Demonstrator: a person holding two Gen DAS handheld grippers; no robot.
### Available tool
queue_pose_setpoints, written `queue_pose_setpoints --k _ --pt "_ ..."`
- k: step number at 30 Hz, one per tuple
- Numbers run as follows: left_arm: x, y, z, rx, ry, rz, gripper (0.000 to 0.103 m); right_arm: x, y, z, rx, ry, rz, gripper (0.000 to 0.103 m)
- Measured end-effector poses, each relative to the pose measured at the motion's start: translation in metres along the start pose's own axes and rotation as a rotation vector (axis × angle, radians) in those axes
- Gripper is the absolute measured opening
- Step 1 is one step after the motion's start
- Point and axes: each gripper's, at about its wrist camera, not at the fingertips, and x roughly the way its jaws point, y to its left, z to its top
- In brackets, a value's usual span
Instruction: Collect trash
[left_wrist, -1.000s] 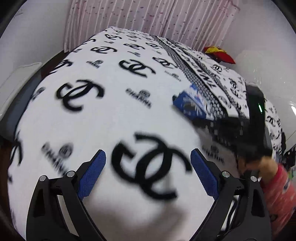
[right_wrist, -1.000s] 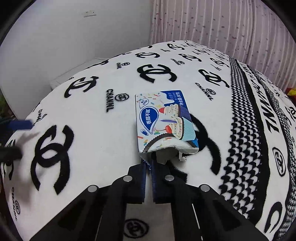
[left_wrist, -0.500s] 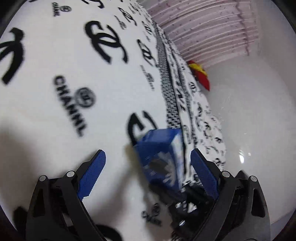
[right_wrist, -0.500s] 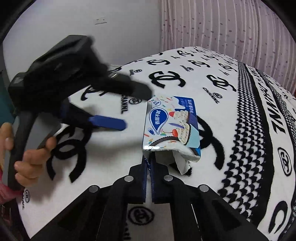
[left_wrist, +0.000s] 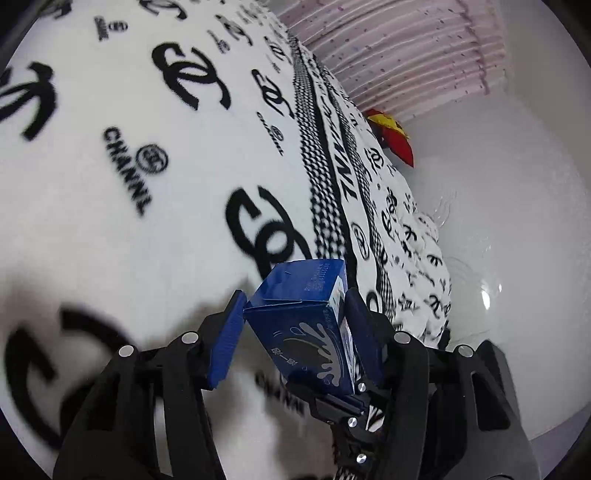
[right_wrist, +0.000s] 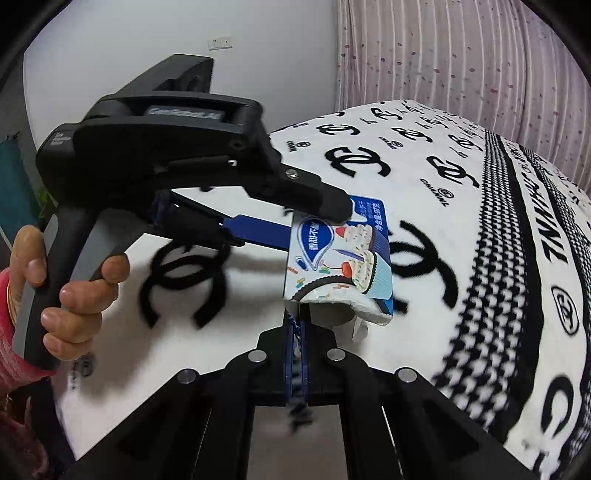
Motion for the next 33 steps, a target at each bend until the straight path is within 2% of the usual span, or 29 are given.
queue_pose_setpoints --k 4,8,12,17,21,28,33 --pt "-0.034 -0.02 -0.037 0.06 -0.024 0.016 0.054 -0.034 0.04 -0.017 -0.016 -0.01 0.01 0.003" --pt "-0.076 -0.034 -0.089 0.092 -0.05 0.008 0.054 -0.069 0.084 -0.038 -0.029 -0.02 0.01 0.003" --pt "-0.114 -0.041 -0.151 0.099 -0.062 0.004 0.054 -0.102 0.13 -0.072 -0.016 -0.02 0.022 0.003" --pt "-0.14 -0.039 -0.22 0.102 -0.032 0.009 0.054 -0.13 0.183 -0.124 -0.008 0.004 0.032 0.003" --pt "-0.148 -0.031 -0.271 0.11 0.0 0.03 0.054 -0.14 0.213 -0.165 0.0 0.036 0.031 0.003" --pt "-0.14 0.003 -0.349 0.046 0.097 0.054 0.054 -0.139 0.248 -0.24 0.054 0.126 0.077 0.003" --pt "-0.12 0.037 -0.385 -0.015 0.183 0.081 0.054 -0.121 0.262 -0.284 0.085 0.207 0.115 0.004"
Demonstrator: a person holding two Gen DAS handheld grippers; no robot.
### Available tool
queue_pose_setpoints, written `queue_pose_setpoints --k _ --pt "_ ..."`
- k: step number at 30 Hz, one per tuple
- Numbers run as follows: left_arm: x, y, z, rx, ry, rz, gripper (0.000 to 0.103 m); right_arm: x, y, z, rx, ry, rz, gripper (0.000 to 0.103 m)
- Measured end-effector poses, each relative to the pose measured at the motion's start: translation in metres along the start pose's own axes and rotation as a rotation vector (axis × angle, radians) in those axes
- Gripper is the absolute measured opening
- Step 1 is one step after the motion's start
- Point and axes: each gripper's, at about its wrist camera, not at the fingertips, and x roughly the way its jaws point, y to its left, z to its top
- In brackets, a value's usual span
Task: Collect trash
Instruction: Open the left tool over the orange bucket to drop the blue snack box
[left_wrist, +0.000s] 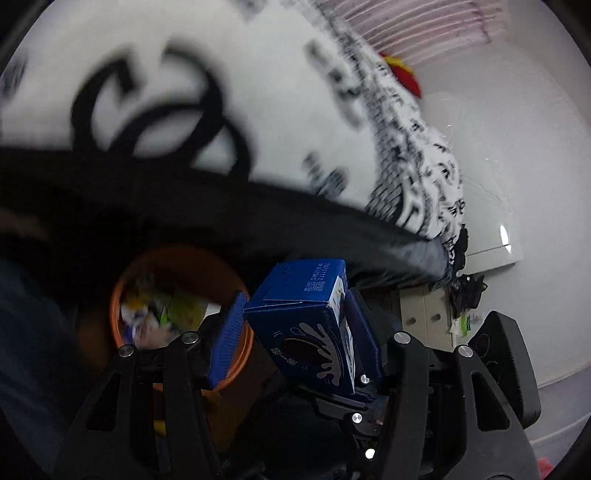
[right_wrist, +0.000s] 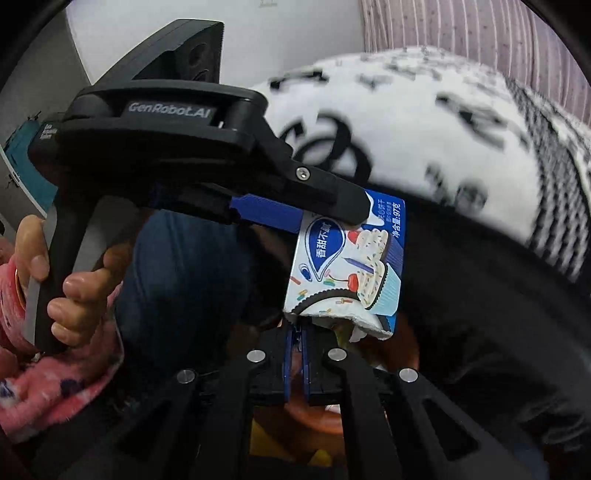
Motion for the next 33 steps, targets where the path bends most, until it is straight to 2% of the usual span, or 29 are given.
queue_pose_setpoints --k 6,8,11,13,14,15,19,21,26,33 --pt "0.038 0.035 -0.024 -0.063 0.099 0.042 0.054 0.043 -0.009 -0.034 0.058 0.118 0.024 0.004" --pt "0.049 0.05 -0.026 -0.1 0.125 0.041 0.054 0.05 -0.013 -0.038 0.074 0.132 0.016 0.004" --pt "0.068 0.065 -0.027 -0.13 0.166 0.061 0.055 0.059 -0.023 -0.041 0.097 0.149 -0.008 0.014" --pt "0.076 0.075 -0.028 -0.15 0.182 0.086 0.064 0.06 -0.03 -0.041 0.101 0.147 -0.052 0.026" --pt "0.08 0.079 -0.028 -0.158 0.189 0.103 0.07 0.06 -0.034 -0.04 0.108 0.144 -0.063 0.044" --pt "0.083 0.083 -0.028 -0.165 0.192 0.12 0.073 0.059 -0.039 -0.039 0.116 0.14 -0.079 0.056" --pt "0.085 0.093 -0.024 -0.173 0.193 0.184 0.081 0.057 -0.048 -0.039 0.124 0.138 -0.126 0.063" --pt "0.078 0.094 -0.021 -0.173 0.176 0.207 0.083 0.055 -0.057 -0.041 0.137 0.134 -0.135 0.069" --pt "0.066 0.094 -0.017 -0.172 0.144 0.249 0.09 0.056 -0.062 -0.039 0.155 0.127 -0.147 0.075" --pt "0.066 0.086 -0.018 -0.141 0.139 0.275 0.091 0.054 -0.064 -0.041 0.169 0.119 -0.147 0.078"
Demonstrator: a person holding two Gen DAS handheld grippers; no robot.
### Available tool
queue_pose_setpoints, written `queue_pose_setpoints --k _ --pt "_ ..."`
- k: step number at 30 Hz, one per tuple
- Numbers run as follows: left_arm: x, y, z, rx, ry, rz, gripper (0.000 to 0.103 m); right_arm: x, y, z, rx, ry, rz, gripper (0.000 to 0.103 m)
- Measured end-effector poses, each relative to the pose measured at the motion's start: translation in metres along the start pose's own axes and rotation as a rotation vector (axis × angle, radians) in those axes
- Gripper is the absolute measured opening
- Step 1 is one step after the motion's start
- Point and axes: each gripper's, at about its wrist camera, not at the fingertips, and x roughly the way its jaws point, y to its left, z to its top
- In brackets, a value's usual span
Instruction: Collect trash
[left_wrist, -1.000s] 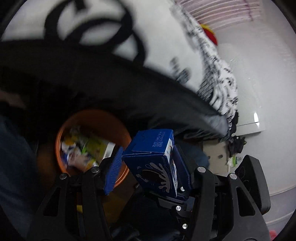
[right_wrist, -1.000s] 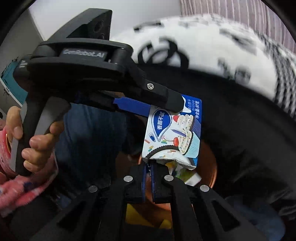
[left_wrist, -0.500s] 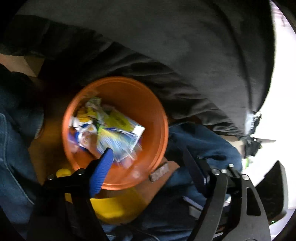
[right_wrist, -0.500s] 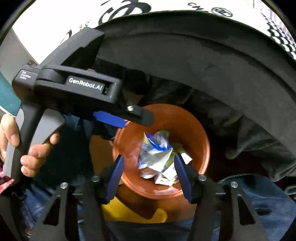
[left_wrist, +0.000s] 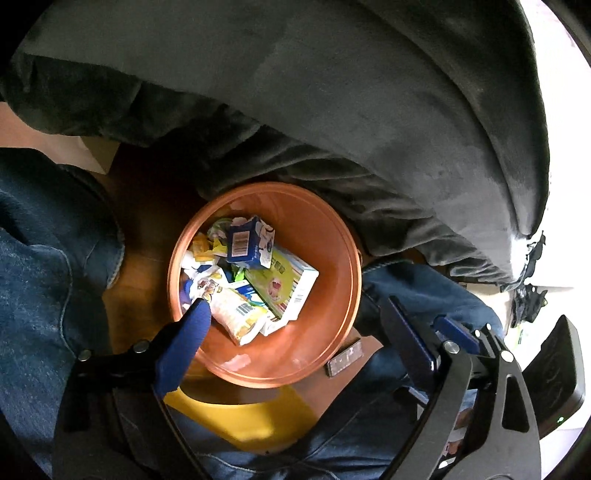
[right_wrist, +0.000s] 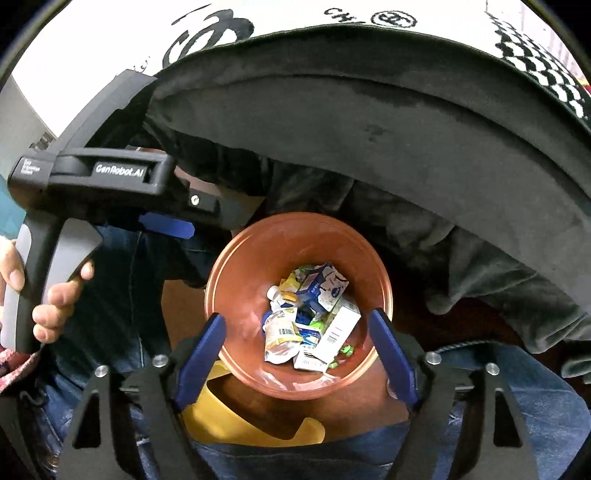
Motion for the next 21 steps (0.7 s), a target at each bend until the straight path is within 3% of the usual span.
queue_pose_setpoints --k 21 --pt "-0.0041 -0.009 -0.0048 0.041 -0.008 0.055 0.091 -0.0099 -0.0045 -0.0011 0.034 -0.01 0.007 0.08"
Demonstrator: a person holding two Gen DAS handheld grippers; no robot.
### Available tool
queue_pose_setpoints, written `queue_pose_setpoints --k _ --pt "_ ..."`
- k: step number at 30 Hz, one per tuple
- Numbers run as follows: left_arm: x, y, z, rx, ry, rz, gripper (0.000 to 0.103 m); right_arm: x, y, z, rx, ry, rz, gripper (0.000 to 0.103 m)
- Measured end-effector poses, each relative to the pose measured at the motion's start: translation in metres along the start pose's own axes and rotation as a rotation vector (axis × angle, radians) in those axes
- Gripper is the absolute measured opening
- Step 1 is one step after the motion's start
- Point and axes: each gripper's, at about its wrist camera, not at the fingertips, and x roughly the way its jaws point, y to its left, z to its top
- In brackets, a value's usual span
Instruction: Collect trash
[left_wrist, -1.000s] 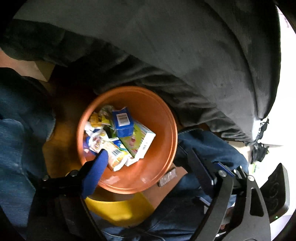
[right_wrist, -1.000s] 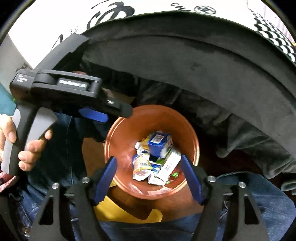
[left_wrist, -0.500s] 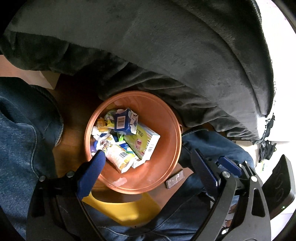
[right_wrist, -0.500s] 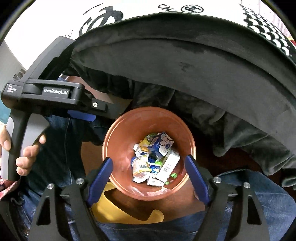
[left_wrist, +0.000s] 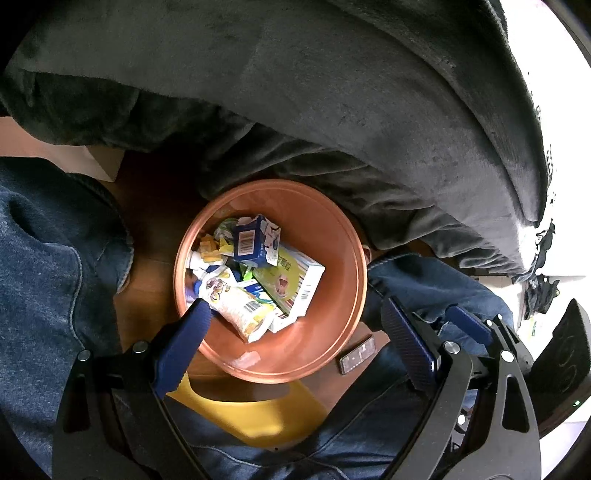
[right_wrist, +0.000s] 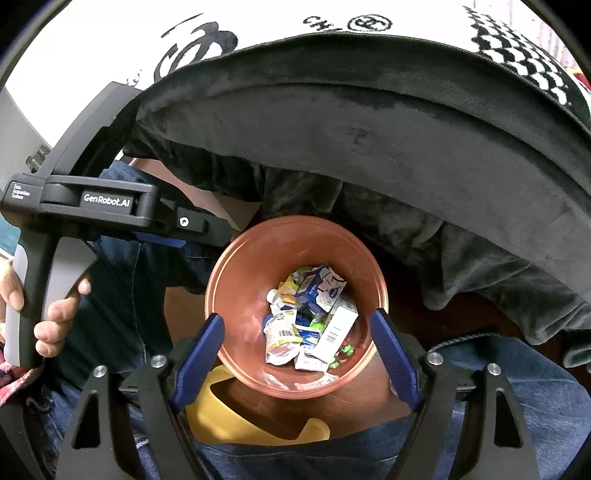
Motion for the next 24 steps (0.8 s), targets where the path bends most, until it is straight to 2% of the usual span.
queue_pose_setpoints --k 14,20,24 --pt "-0.019 -0.018 0.0 0.115 -0.113 0.18 0.091 -0.008 -0.01 0.002 0.066 -0.035 -0.017 0.08" --pt "-0.025 -0.025 -0.002 0.156 -0.16 0.255 0.091 -0.019 -0.024 0.006 0.178 -0.103 -0.044 0.081" --pt "-0.032 -0.03 -0.002 0.174 -0.206 0.29 0.091 -0.031 -0.036 0.012 0.275 -0.188 -0.073 0.081"
